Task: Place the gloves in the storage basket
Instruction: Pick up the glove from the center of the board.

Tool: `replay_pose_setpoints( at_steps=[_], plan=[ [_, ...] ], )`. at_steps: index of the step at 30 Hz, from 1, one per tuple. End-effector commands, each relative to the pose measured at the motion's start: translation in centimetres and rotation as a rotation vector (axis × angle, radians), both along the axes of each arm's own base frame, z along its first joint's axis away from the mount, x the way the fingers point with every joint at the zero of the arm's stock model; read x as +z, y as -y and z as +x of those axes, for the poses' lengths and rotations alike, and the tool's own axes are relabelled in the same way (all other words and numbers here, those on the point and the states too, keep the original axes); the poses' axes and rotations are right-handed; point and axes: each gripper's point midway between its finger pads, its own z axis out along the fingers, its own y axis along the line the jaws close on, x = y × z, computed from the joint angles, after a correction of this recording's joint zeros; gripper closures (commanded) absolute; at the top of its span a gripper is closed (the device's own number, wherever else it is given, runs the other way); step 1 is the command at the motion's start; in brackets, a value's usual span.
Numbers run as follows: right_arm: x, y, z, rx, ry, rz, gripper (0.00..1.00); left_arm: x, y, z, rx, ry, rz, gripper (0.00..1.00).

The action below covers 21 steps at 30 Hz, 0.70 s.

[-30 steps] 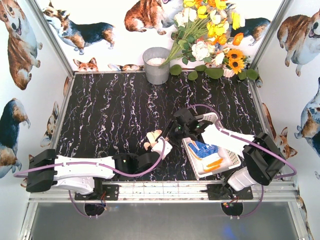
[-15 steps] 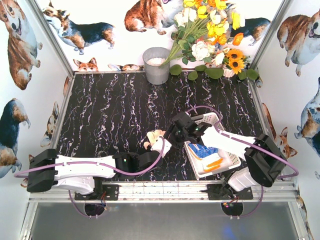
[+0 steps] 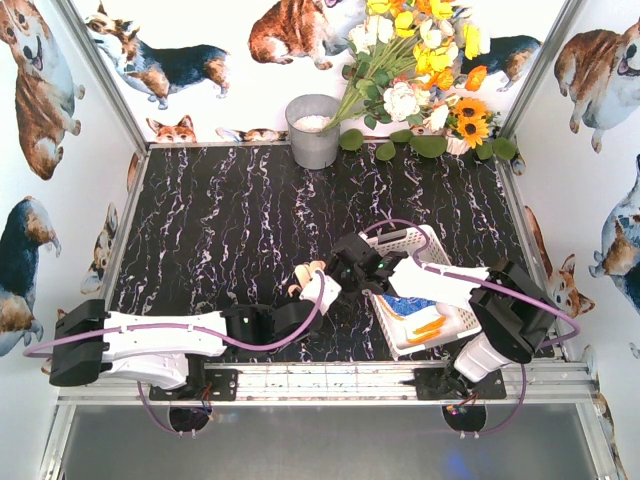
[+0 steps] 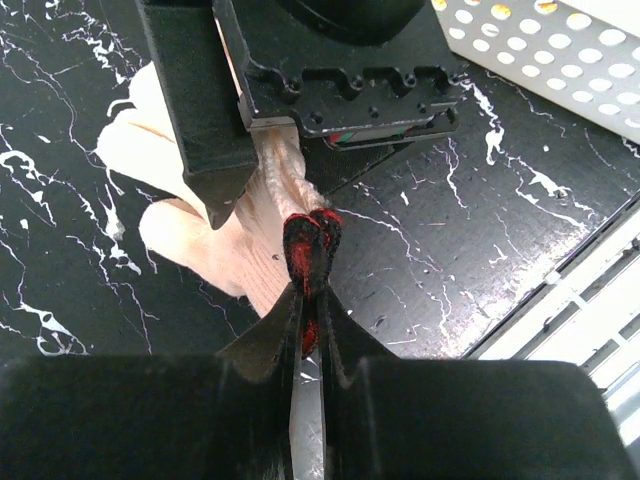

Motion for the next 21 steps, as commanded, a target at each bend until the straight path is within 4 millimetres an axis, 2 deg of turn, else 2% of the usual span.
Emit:
replay_pose_setpoints(
  at_steps=[1,3,4,8,9,11,13,14,18,21],
  plan=[
    [0.6,-0.8,1.2,-0.031,0.047,0.043,0.46,1.7,0.5,0.4,0.016,0.015,-0.066,1.0],
    [0.5,-0.9,1.2,-0.034,0.047,0.049,0.51,1.7,0.6,0.3,0.014,0.013,-0.071,1.0],
    [0.7,-1.0,1.2,-0.035,0.048,0.058,0.56,1.6,0.5,0.3,0.013,0.012,-0.068,1.0],
    [1.3,-1.7,1.4,-0.038,0.048,0.1,0.92,1.3,0.5,0.3,0.019,0.011,-0.061,1.0],
    [1.4,-1.8,1.4,-0.044,0.042,0.108,1.0,1.2,0.5,0.3,0.019,0.011,-0.058,0.93],
    [1.7,-2.1,1.4,-0.05,0.035,0.13,1.0,1.0,0.5,0.4,0.014,0.012,-0.047,0.73],
    [1.8,-2.4,1.4,-0.055,0.024,0.146,1.0,0.6,0.7,0.4,0.007,0.011,-0.03,0.58],
    [1.7,-2.5,1.4,-0.056,0.02,0.15,1.0,0.5,0.8,0.4,0.001,0.011,-0.021,0.45],
    [2.0,-2.7,1.5,-0.06,0.017,0.162,1.0,-0.2,0.9,0.5,-0.012,0.011,0.025,0.33],
    [2.1,-2.7,1.5,-0.064,0.016,0.165,1.0,-0.6,0.5,0.9,0.012,0.027,0.07,0.33]
  ],
)
